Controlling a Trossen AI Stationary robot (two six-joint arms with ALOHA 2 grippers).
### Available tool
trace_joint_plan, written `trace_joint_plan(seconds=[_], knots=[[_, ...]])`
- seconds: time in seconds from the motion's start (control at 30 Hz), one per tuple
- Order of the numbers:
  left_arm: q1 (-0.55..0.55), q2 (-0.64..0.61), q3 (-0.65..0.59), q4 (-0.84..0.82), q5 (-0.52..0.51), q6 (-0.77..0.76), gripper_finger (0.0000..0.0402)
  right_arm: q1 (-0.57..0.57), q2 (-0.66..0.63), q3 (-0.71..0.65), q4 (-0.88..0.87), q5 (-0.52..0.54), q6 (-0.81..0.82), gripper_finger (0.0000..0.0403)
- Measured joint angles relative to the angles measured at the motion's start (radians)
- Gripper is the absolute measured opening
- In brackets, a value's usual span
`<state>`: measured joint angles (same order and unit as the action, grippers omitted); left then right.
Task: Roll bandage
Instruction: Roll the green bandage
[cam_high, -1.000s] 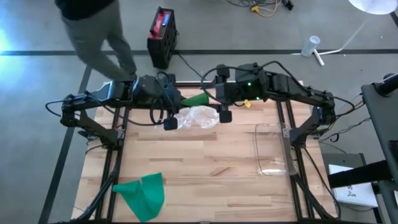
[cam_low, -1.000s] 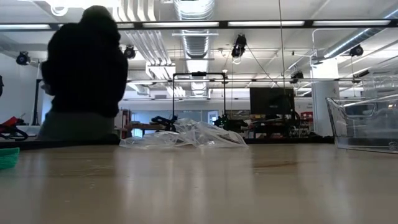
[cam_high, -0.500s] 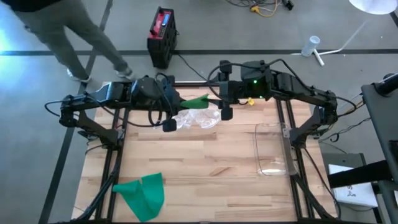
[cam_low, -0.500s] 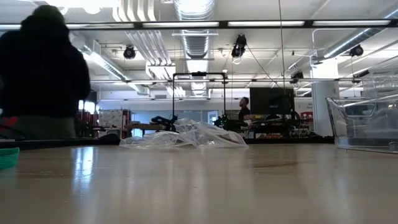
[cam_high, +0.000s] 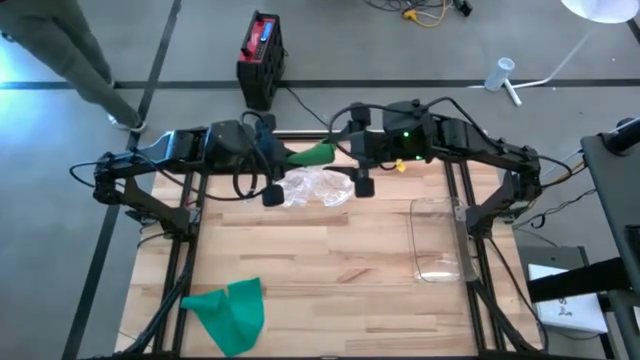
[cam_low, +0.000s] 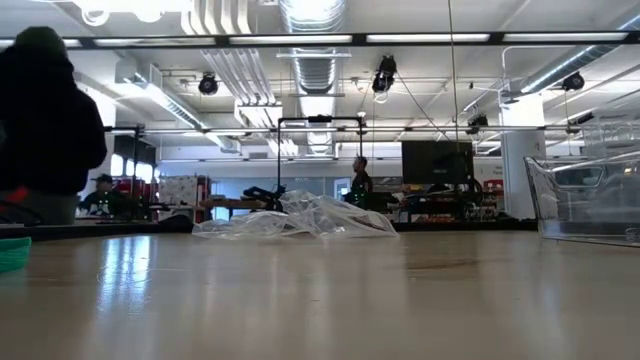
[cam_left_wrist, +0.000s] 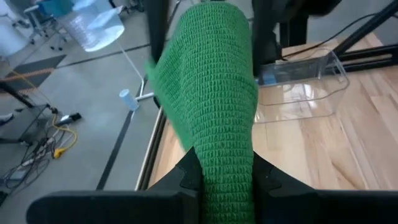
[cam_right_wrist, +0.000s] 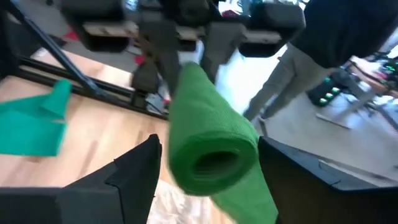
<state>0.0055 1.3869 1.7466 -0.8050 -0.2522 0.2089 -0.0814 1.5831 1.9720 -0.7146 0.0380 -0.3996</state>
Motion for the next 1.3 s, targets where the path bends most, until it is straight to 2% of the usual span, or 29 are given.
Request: trace_joint_plan(seconds=[0.2,0.5,0.87,0.97,1.07,1.3], knots=[[-0.002,0.000,0.000,0.012,0.037,0.013,0.0045,-0.006,0.004,0.000,0.011,0.014,-0.021,0.0270],[-0.003,0.000,-0.001,0.013,0.038,0.013,0.0045,-0.008,-0.007,0.018,0.006,0.014,-0.071,0.0264],[-0.003,0.000,-0.002,0.000,0.041,0.022,0.0045,-0.004,0.002,0.023,0.018,0.014,-0.175,0.0294],[-0.003,0.000,-0.002,0.002,0.051,0.043,0.0045,-0.006,0.004,0.022,0.019,-0.043,-0.141,0.0296],[-0.004,0.000,-0.003,0.006,0.054,0.048,0.0045,-0.006,0.004,0.021,0.023,-0.091,-0.092,0.0285],[-0.003,0.001,-0.003,0.044,0.049,0.055,0.0045,-0.011,0.004,0.020,0.020,-0.095,-0.059,0.0224]])
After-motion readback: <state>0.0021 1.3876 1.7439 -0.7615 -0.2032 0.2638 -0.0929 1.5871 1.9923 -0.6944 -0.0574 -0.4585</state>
